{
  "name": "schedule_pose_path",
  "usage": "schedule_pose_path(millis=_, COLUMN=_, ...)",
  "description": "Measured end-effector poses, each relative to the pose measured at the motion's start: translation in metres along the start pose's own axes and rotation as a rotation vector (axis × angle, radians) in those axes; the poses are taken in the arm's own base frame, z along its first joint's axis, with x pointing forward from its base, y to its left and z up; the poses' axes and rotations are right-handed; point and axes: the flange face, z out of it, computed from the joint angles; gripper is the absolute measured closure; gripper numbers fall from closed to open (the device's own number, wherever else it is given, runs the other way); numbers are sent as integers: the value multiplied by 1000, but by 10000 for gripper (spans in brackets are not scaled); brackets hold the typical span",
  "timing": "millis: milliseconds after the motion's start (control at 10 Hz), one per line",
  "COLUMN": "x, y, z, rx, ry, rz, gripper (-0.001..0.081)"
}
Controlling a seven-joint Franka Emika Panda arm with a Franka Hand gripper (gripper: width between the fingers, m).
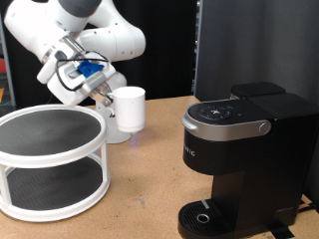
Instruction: Make a cup of coffee with the keurig machine
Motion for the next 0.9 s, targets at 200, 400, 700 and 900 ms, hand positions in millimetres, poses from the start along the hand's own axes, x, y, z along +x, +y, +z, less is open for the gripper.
schedule_pose_path(millis=200, x=6, y=-1, z=19, rx=-23, ry=-7, rz=3, gripper=739)
schedule_pose_path(millis=400, x=9, y=-1, z=32, rx=-35, ry=-23, rz=-11, gripper=739)
schedule_pose_path(millis=700, x=6, y=0, z=33, rx=-8, ry=-31, rz=-6, gripper=739)
schedule_pose_path(millis=900, x=-1, y=4, z=39, rx=-10, ry=-34, rz=-15, gripper=739)
